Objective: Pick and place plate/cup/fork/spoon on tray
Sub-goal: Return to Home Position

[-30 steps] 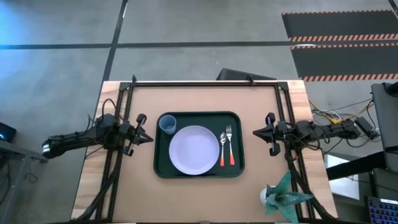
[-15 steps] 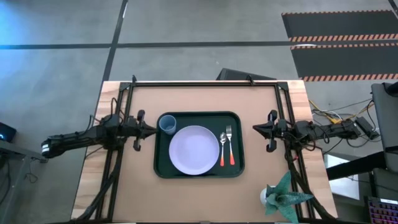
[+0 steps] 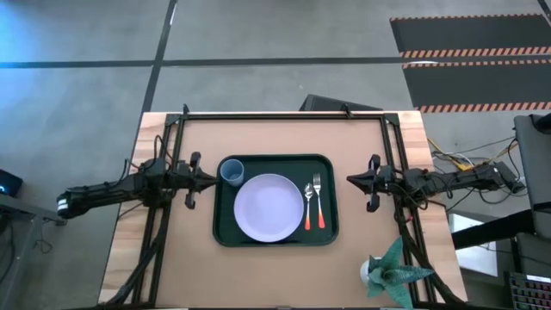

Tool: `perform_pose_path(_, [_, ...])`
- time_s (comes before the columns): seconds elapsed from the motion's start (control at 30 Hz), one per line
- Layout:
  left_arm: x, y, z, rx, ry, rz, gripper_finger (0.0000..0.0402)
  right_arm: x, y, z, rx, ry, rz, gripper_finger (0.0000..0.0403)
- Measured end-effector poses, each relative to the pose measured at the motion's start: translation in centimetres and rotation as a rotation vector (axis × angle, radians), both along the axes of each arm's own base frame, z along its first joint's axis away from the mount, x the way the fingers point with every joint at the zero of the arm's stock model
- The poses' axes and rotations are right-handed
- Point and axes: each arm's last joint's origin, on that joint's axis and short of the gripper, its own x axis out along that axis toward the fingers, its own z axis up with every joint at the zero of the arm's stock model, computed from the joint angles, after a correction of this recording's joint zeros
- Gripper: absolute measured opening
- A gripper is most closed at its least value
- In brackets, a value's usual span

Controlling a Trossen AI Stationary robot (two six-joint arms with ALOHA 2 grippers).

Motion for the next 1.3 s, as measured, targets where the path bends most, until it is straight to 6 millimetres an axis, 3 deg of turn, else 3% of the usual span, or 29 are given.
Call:
perform_pose_path(0.4, [0.0,-0.2,0.1,-0.026,-0.006,-0.053,0.0,-0.1,0.2,0.8,-0.089,-0.073,0.063,0.0009])
perform_pose_path(0.6, [-0.1,-0.2,0.3,0.012,-0.028,-0.069,0.0,-0.6,-0.2,1.0,-0.116,-0.091,-0.028,0.0009])
perform_pose_path(1.3, [-0.2,-0.3,0.3,0.057,-0.03,-0.102,0.0,-0.7,-0.5,0.9,-0.129,-0.079,-0.052,0.0009])
